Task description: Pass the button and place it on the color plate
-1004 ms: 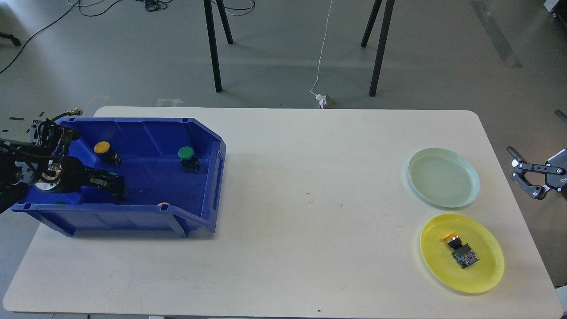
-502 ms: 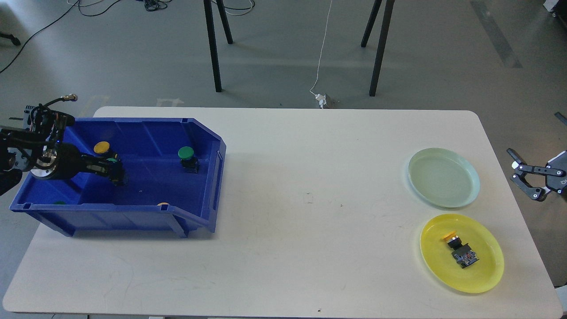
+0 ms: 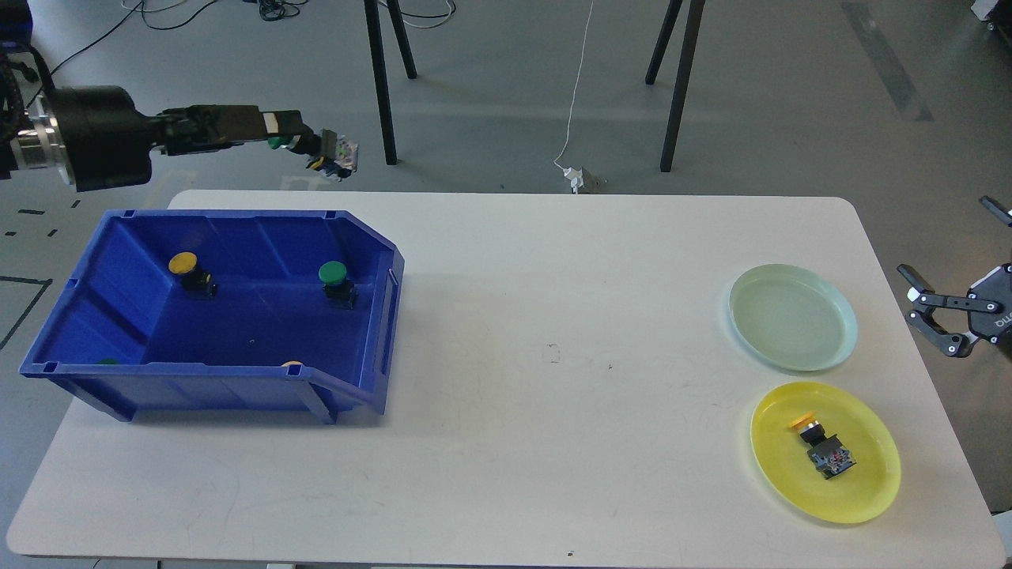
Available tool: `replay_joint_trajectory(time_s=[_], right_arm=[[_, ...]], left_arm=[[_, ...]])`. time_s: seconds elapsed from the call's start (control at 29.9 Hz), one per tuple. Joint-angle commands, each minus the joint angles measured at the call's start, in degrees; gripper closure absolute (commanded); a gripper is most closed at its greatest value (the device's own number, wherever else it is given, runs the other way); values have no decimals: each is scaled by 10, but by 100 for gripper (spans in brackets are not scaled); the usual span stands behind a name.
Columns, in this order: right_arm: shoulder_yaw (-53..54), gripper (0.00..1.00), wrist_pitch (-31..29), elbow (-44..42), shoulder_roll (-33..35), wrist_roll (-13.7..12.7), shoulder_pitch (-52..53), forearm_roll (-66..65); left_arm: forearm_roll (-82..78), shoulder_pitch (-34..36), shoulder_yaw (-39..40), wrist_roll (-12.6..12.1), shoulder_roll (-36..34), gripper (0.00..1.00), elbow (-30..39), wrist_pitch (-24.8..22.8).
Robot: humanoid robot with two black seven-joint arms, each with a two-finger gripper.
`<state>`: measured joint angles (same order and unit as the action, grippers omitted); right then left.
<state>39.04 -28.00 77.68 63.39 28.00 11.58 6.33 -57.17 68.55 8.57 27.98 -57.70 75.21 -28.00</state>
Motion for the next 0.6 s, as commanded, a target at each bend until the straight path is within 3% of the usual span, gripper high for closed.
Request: replay_joint_trajectory(time_s=[0.0,0.17,0.23,0.4,0.57], right_arm=[[-1,1,0,12,0,0,24,-84],[-4,1,0,55,-5,0,69,-169],[-5,1,0,74,-9,0,92,-186],[-23,1,0,82,-107,0,160,-229],[-137,1,0,72,-180,0,272,-249]], left_arm=[[60,-22,3,0,113,82,-11,0],[87,-78,21,0,255,82,-91,2],[87,-101,50,0,282,82,-100,1],[86,-114,87,0,290,81,-105,0],[86,-118,87,0,287,81,-103,0]])
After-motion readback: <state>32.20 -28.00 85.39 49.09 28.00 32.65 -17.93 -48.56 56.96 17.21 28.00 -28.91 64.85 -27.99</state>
